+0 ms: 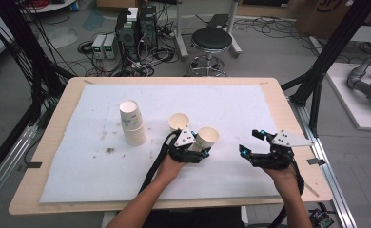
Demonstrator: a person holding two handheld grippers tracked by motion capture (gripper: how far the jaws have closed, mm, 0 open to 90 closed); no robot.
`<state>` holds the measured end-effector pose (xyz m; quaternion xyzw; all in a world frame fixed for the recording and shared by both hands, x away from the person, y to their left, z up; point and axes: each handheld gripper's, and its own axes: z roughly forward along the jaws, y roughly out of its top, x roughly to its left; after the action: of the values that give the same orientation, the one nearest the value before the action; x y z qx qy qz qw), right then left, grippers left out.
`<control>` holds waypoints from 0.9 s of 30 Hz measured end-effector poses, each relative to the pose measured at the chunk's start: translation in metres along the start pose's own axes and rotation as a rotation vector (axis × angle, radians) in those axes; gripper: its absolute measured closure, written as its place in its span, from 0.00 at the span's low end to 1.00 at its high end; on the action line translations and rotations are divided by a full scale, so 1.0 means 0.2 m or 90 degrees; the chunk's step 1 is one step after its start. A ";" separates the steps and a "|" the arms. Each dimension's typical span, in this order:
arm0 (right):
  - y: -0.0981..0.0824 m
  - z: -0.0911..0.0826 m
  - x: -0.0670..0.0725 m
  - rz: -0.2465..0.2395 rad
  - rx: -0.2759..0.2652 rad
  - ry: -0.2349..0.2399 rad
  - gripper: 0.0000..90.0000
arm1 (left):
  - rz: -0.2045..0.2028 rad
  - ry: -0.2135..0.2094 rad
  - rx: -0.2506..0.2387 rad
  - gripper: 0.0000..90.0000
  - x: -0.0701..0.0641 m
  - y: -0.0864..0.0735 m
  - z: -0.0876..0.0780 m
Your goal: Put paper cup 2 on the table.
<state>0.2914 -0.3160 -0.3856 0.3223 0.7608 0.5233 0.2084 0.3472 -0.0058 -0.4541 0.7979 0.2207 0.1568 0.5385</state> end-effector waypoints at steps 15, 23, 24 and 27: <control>0.01 0.00 0.01 -0.003 0.001 0.007 0.23 | 0.002 0.010 0.092 0.36 -0.01 -0.01 -0.06; 0.01 0.01 0.02 -0.002 -0.001 0.008 0.22 | -0.004 0.007 0.106 0.33 0.00 -0.03 -0.07; 0.01 0.01 0.02 -0.004 -0.001 0.008 0.23 | -0.008 0.006 0.107 0.31 0.00 -0.03 -0.07; 0.01 0.01 0.02 -0.003 0.002 0.007 0.22 | -0.023 -0.004 0.083 0.25 0.01 -0.04 -0.10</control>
<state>0.2904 -0.3123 -0.3848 0.3177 0.7635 0.5237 0.2047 0.3374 0.0141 -0.4538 0.8276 0.2429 0.1298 0.4891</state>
